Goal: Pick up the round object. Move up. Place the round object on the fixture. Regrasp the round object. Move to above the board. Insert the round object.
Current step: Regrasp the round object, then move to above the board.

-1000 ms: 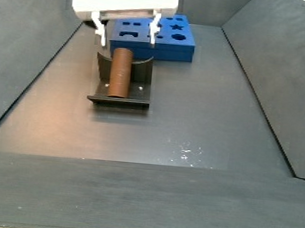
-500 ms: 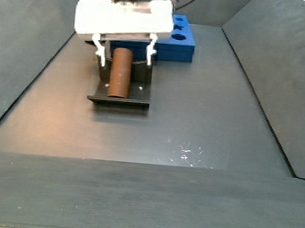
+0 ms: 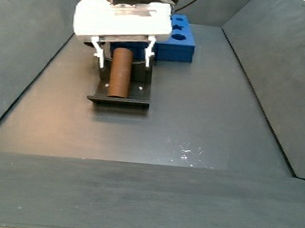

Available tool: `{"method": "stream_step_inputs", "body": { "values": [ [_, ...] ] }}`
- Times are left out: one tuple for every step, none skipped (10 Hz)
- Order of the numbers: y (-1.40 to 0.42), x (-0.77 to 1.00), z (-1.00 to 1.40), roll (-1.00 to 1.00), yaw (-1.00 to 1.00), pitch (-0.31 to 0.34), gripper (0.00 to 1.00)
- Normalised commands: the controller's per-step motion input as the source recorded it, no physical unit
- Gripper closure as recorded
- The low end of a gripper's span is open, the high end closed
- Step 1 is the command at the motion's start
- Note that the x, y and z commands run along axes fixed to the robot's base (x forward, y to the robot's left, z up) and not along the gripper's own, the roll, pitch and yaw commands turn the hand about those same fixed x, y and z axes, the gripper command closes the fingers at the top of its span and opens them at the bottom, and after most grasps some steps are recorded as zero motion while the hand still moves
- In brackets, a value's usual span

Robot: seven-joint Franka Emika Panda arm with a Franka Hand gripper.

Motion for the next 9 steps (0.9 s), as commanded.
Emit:
{"method": "stream_step_inputs", "body": {
  "values": [
    [0.0, 0.0, -0.83, 0.0, 0.0, 0.0, 1.0],
    [0.08, -0.16, 1.0, -0.09, -0.07, 0.105, 1.0],
    [0.08, -0.16, 1.0, -0.09, -0.07, 0.104, 1.0],
    [0.08, -0.16, 1.0, -0.14, -0.05, 0.08, 1.0],
    [0.08, -0.15, 1.0, -0.15, -0.02, 0.079, 1.0],
    [0.08, -0.15, 1.0, -0.16, -0.01, 0.084, 1.0],
    [0.07, -0.15, 1.0, -0.15, 0.01, 0.091, 1.0],
    [0.07, -0.14, 1.0, -0.14, 0.02, 0.09, 1.0],
    [0.07, -0.14, 1.0, -0.11, 0.04, 0.085, 1.0]
  ]
}}
